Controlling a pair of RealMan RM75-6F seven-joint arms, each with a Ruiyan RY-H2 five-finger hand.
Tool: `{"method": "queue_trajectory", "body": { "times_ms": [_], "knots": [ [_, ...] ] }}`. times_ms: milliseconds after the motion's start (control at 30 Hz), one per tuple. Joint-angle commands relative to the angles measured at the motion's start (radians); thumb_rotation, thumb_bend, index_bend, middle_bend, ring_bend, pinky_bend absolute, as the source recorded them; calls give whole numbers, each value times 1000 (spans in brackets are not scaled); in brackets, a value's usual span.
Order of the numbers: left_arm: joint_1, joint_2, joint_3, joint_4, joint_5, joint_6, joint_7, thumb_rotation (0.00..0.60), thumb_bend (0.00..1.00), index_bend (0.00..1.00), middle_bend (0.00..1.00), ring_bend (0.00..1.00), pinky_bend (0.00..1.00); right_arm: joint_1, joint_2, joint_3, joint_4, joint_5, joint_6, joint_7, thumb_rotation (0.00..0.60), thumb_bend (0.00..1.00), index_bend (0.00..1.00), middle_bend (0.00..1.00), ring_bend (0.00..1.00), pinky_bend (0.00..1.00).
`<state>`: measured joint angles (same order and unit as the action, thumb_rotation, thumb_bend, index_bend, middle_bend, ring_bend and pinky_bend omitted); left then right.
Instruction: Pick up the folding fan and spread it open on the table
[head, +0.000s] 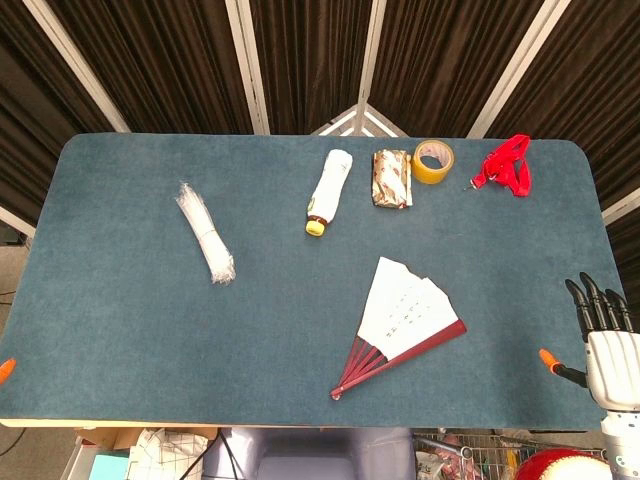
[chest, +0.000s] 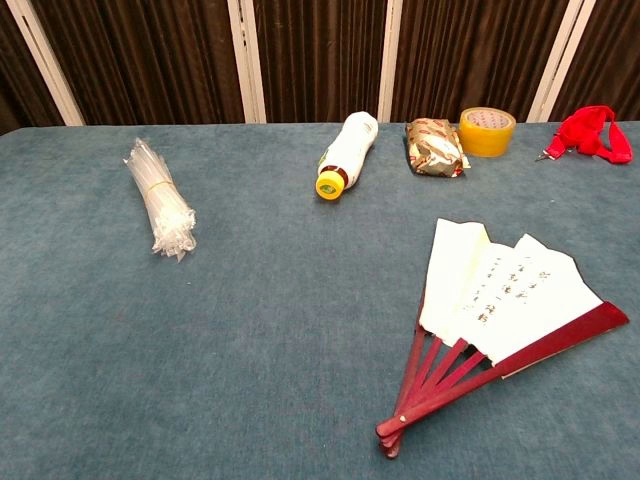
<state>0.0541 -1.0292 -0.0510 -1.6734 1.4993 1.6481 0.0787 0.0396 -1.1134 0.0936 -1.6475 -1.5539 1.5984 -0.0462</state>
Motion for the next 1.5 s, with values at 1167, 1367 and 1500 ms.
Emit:
{"method": "queue_trajectory", "body": {
  "times_ms": [1167, 1367, 1500],
  "knots": [
    [-14, -19, -11, 25, -9, -15, -6, 600, 247, 74, 21, 0, 129, 104, -144, -170, 108, -271, -201, -32, 600, 110, 224, 38, 160, 166],
    [-13, -19, -10, 25, -10, -15, -5, 600, 246, 74, 21, 0, 129, 121, -217, -193, 168, -319, -222, -68, 600, 109, 265, 52, 166, 187],
    [-15, -20, -10, 25, -11, -18, 0, 600, 246, 74, 21, 0, 129, 139, -265, -188, 188, -331, -241, -96, 600, 110, 290, 53, 166, 188]
  ]
}}
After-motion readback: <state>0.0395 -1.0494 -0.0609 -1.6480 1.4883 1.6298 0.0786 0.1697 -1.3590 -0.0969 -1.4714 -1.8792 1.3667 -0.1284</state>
